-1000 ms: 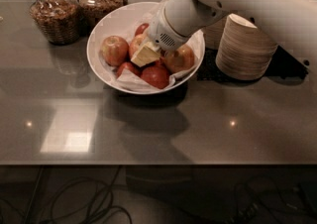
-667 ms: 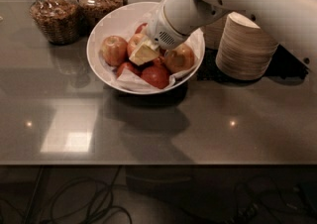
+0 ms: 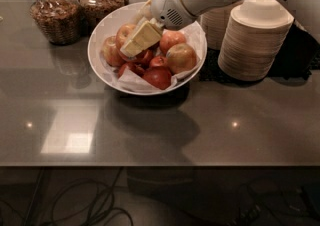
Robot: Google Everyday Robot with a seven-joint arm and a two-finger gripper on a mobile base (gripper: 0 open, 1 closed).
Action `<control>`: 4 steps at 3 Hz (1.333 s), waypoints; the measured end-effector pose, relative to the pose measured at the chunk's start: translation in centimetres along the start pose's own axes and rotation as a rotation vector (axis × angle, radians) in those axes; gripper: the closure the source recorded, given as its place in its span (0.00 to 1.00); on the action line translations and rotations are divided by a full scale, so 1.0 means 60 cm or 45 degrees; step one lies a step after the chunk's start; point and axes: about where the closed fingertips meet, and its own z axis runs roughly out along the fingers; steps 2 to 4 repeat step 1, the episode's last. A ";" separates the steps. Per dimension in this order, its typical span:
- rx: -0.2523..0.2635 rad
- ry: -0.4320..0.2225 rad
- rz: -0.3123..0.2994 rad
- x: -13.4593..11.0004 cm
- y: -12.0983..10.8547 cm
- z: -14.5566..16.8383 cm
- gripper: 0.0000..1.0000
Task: Pick apple from white bowl
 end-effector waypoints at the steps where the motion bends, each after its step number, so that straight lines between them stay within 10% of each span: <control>1: 0.000 0.000 0.000 0.000 0.000 0.000 1.00; 4: 0.000 0.000 0.000 0.000 0.000 0.000 1.00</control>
Offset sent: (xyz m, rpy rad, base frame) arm 0.0000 0.0000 0.0000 0.0000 0.0000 0.0000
